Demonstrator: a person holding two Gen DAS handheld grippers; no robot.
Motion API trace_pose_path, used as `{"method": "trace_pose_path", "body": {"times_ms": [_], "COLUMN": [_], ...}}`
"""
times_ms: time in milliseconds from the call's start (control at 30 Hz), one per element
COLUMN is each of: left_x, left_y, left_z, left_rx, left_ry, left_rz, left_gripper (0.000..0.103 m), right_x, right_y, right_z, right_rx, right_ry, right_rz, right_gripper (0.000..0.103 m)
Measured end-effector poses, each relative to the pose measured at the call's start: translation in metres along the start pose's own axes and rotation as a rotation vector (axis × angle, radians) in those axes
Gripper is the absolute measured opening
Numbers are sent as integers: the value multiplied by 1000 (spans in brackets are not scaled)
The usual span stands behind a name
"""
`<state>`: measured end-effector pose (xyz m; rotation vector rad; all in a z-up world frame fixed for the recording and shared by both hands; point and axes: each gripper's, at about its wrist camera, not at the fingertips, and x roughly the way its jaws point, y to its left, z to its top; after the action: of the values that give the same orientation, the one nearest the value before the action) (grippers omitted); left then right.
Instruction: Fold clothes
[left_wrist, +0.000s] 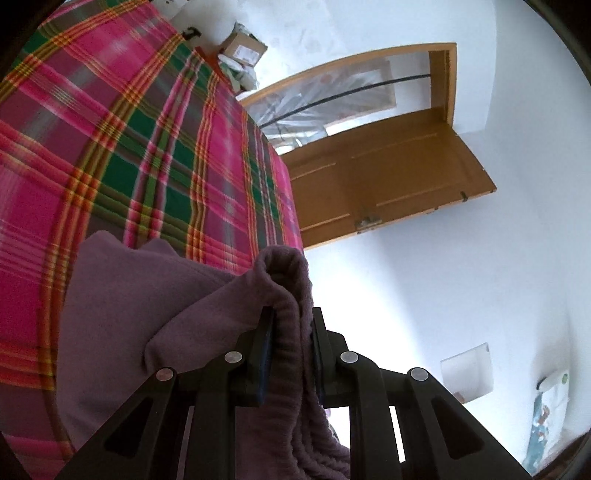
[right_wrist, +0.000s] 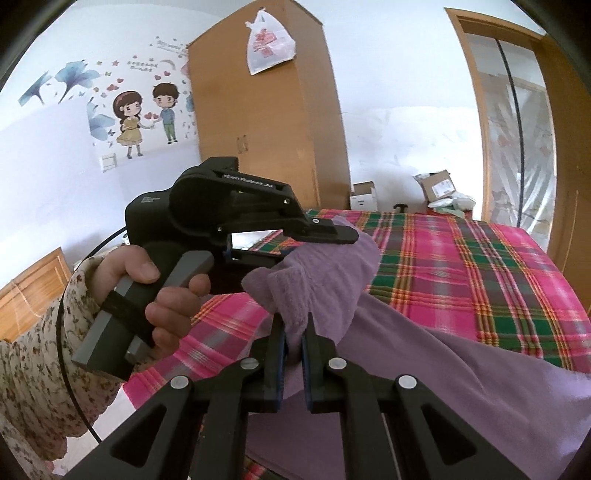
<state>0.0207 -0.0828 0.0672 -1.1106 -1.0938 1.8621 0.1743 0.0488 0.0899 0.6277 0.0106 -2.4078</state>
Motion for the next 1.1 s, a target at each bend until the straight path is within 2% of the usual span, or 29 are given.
{"method": "trace_pose_path", "body": {"times_ms": [300,700,967,1100], "left_x": [28,61,61,51], "left_y": [-5,10,3,1], "left_z": [-5,-12,-16,-19], "left_rx": [1,-39,-5,-11], "left_ry": [55,108,93,50], "left_rz": [-1,50,56,48], "left_gripper": [19,19,20,21], "right_x": [-10,0,3,4], "right_y": [-18,-38,-52,-55], "right_z": [-9,-30,-40,-44], "right_rx": [36,72,122,141], "right_ry": [13,86,123,131], "right_rz": [-52,-74,-78,-73], "right_gripper": [8,8,8,8]}}
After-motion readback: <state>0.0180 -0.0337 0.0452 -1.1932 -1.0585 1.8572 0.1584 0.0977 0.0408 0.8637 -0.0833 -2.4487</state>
